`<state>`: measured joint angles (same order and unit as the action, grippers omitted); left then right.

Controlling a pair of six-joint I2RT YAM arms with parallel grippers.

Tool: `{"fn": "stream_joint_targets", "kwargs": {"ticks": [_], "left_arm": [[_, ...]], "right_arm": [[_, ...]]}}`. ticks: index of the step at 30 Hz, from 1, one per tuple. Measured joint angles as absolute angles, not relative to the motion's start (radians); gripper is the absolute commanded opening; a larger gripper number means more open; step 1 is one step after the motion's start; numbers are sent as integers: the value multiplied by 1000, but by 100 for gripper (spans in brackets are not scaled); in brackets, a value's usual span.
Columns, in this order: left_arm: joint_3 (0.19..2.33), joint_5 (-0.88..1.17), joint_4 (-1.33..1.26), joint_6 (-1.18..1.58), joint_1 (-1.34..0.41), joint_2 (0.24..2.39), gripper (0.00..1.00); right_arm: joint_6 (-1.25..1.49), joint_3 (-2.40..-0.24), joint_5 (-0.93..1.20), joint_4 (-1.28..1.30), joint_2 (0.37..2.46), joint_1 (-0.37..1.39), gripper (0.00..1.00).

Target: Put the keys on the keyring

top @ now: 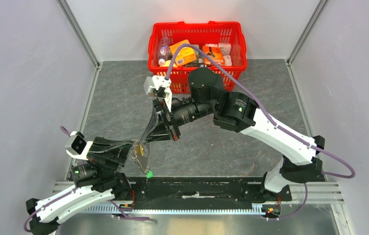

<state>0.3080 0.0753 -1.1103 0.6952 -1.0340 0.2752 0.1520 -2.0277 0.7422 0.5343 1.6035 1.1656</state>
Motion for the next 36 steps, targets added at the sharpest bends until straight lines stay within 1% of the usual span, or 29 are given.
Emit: {"fn": "stream_joint_targets", "kwargs": {"ticks": [5,17,26,27,28,30,32,36], "left_arm": [[308,69,-1110,695,-1034,275,2],[308,54,-1156,695,-1034,318,2],[308,54,-1170,695,-1034,324,2],[308,54,-1171,695,-1034,324,2],[308,54,-1171,695,-1034,324,2],[308,54,-1172,695,-1034,324,2],[308,55,-1171,695,-1034,324,2],[309,55,-1155,695,-1034,319,2]], "right_arm": [[164,-2024,762,522,1604,1166,0],[205,-1897,781,412,1560,1165,0],[238,-1860,781,351,1559,1165,0],[240,-1860,781,349,1559,1165,6],[244,-1859,780,347,1559,1165,16],[250,-1859,779,346,1559,1165,28],[250,-1859,772,347,1559,1165,33],[244,-1855,759,348,1555,1165,36]]}}
